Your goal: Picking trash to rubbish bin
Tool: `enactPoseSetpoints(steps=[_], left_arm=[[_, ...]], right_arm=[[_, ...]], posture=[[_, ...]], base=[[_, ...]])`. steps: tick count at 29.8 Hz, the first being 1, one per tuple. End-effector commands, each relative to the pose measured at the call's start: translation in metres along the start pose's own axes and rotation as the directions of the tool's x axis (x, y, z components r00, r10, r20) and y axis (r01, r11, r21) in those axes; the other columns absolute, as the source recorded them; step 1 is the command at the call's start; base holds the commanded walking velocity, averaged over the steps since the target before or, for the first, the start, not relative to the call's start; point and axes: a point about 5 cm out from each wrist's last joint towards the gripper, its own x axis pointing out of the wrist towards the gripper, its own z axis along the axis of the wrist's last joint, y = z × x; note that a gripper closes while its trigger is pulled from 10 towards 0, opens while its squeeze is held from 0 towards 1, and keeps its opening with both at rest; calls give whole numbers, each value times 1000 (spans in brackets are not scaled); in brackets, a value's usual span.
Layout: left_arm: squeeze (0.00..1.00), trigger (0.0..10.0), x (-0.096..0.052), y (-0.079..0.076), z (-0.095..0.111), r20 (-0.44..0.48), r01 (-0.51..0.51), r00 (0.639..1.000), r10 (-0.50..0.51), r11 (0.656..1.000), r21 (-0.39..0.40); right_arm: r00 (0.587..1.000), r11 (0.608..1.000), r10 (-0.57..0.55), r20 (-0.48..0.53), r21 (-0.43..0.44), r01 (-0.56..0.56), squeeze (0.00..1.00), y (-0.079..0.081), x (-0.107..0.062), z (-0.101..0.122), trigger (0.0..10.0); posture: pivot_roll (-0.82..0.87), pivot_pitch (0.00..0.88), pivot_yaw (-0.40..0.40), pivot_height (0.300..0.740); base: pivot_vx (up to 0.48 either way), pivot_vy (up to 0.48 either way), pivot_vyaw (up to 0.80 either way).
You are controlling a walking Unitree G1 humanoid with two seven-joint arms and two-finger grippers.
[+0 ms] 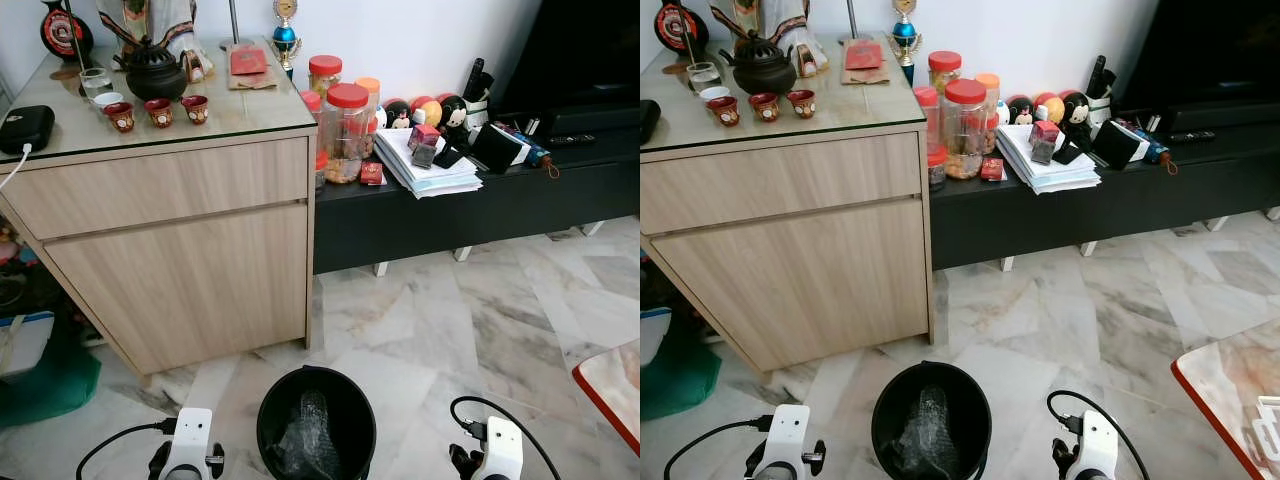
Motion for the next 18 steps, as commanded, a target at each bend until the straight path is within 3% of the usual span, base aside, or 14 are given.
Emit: enactPoseSetpoints(steps=[1,10,18], left_arm=[[0,10000,1,-2,2,-7,8,1000,-8,1000,19],[0,10000,1,-17,8,3,50,999,-50,998,32],[0,10000,-1,-20,5,-1,68,998,-68,997,23]], right_arm=[[999,999,-31,-14,32,31,0,-6,-2,-6,10000],[997,997,-59,-40,41,61,0,-21,-9,-15,10000],[997,997,-67,-38,43,69,0,-31,-14,-22,10000]], posture=[[-30,0,-42,740],[-44,10,-52,740],[-48,20,-49,740]], base=[[0,0,0],[0,0,0],[0,0,0]])
